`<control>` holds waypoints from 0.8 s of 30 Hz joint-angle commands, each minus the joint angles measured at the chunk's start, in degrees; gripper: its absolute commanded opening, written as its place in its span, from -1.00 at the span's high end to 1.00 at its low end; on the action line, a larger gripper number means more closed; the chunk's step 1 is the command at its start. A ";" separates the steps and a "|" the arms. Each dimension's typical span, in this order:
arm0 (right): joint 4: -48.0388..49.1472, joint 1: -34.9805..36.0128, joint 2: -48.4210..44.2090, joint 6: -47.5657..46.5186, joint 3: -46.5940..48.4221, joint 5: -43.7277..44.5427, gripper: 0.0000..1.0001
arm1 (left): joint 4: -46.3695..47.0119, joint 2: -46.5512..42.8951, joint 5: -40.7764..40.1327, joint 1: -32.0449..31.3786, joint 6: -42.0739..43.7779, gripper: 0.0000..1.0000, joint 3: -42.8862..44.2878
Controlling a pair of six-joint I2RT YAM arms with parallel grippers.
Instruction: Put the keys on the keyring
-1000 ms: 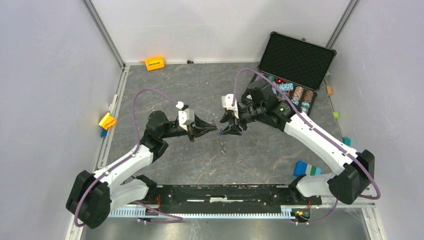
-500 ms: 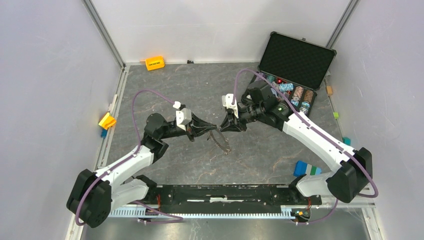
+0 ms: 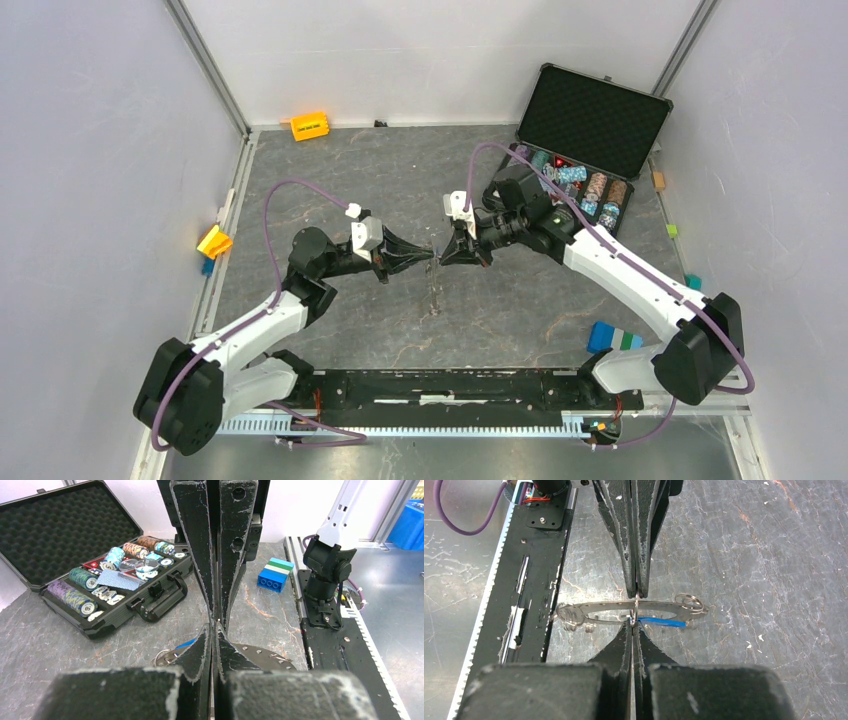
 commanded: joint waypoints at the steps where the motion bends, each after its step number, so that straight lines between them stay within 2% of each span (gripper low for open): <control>1: 2.51 -0.19 -0.73 1.07 -1.20 -1.49 1.00 | 6.36 -0.07 0.51 0.50 -1.88 0.96 -0.09; 13: 5.61 -0.20 -0.44 3.93 -1.64 -3.34 0.97 | 10.32 0.93 0.97 0.45 -3.36 0.96 -1.06; 15: 5.38 -0.21 -0.35 4.07 -1.16 -3.62 0.87 | 9.99 0.99 1.18 0.49 -2.91 0.95 -1.18; 22: 4.38 -0.20 -2.53 2.69 -0.85 -1.53 0.32 | 7.97 0.47 1.83 0.59 -1.38 0.96 -1.31; 24: 4.38 -0.16 -3.23 2.58 -0.56 -1.25 0.26 | 7.94 0.57 1.97 0.55 -1.38 0.96 -1.32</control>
